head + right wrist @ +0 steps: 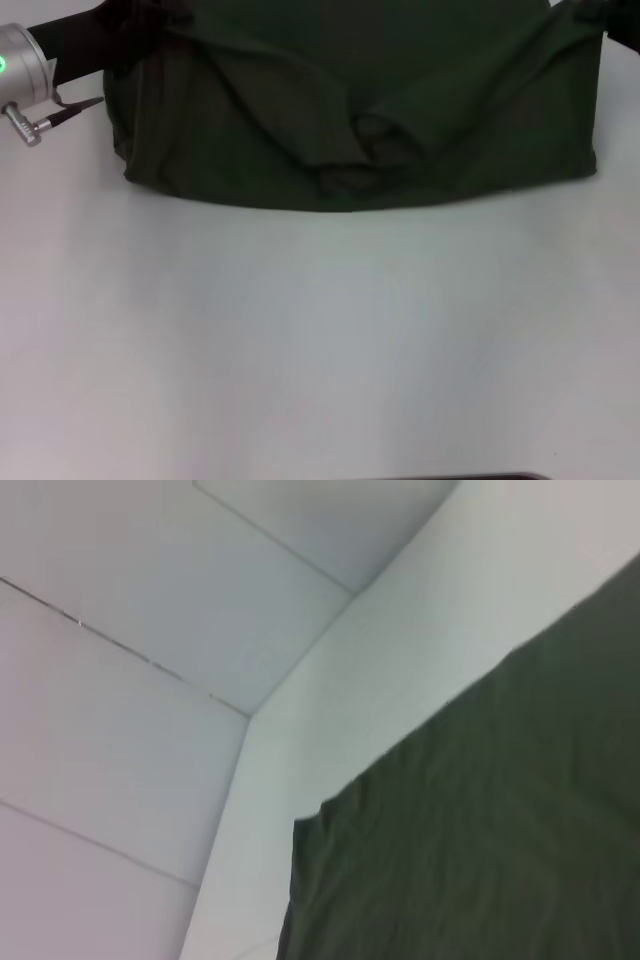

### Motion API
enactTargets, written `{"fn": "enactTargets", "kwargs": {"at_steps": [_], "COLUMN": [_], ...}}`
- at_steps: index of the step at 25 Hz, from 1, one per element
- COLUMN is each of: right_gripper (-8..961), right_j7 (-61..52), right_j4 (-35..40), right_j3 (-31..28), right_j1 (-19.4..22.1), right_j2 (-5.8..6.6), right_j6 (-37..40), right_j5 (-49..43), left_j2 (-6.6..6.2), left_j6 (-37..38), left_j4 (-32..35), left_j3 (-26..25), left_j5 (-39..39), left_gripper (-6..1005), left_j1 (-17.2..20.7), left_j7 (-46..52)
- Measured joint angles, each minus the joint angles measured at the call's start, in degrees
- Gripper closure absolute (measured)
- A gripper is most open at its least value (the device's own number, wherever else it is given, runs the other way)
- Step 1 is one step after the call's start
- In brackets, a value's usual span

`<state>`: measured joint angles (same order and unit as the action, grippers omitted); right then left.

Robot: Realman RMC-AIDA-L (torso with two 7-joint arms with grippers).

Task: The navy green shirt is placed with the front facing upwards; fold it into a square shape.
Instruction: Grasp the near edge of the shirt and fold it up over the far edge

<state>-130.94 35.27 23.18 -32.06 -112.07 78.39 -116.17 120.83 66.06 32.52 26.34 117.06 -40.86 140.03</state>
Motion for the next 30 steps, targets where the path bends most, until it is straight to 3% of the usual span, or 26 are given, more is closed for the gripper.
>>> {"fn": "enactTargets", "kwargs": {"at_steps": [10, 19, 30], "right_gripper": [926, 910, 891], "right_j7": [2.91, 5.32, 7.68], "right_j4": [-0.34, -0.39, -1.58], "right_j3": [1.65, 2.82, 3.41], "right_j1": [-1.55, -1.59, -3.09], "right_j2": [-0.74, -2.25, -2.76], "right_j6": [-6.36, -14.10, -20.62], "right_j5": [2.41, 2.44, 2.45], "left_j2": [0.53, 1.12, 1.69], "left_j6": [-5.13, -9.39, -12.96], "left_j4": [0.00, -0.16, -0.79], "left_j3": [0.03, 0.06, 0.20], "left_j5": [0.00, -1.75, -1.93], "left_gripper": [938, 937, 937], "left_j1": [-1.03, -1.76, -2.84], "left_j7": [-0.47, -3.48, -5.47]}}
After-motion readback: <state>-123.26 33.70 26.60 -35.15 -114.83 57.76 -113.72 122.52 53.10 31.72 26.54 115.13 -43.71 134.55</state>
